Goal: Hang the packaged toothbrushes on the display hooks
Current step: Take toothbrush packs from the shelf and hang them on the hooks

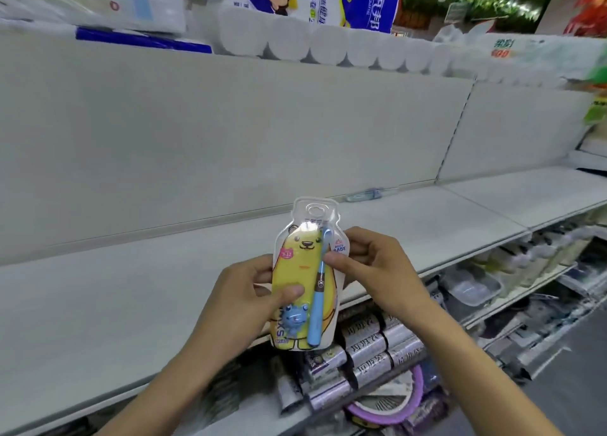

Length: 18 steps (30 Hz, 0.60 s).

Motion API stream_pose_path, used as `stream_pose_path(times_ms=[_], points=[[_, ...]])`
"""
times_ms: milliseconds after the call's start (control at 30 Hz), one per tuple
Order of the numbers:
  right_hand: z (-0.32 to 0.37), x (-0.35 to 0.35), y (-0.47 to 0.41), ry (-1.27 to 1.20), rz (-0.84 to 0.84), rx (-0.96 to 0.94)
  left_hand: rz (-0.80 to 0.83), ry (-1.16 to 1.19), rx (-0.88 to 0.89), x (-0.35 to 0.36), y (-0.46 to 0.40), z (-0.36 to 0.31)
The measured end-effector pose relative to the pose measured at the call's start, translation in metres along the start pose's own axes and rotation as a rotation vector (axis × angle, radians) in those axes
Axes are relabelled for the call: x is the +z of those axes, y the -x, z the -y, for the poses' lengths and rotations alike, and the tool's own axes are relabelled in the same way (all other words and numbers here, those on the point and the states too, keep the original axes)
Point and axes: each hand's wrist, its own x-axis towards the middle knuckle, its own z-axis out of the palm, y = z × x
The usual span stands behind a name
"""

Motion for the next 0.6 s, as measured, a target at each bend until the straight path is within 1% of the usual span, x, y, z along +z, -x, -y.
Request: stream_pose_path(times_ms=[233,333,400,467,533,600], points=[[-0.016,-0.036,-0.055,0.068,0.106,-0.038,-0.133,-0.003,-0.031,0.009,-0.03,-0.01],[-0.037,-0.069,-0.089,0.166,0.053,-0.082,-0.212,0.017,-0.022,0.013,-0.036,-0.017],[-0.061,-0.098,-0.118,0.326,-0.032,-0.128,-0.281,0.029,-0.019,0.019,-0.035,-0.02],[-0.091,-0.13,-0.149,0.549,-0.086,-0.142,-0.346,0.048,-0.022,0.027,-0.031,-0.023],[-0.125,-0.16,-0.182,0.76,-0.095,-0.119,-0.403,0.049,-0.025,0.036,-0.025,-0.026],[-0.151,-0.184,-0.209,0.901,-0.084,-0.046,-0.461,0.045,-0.022,0.047,-0.019,-0.027]])
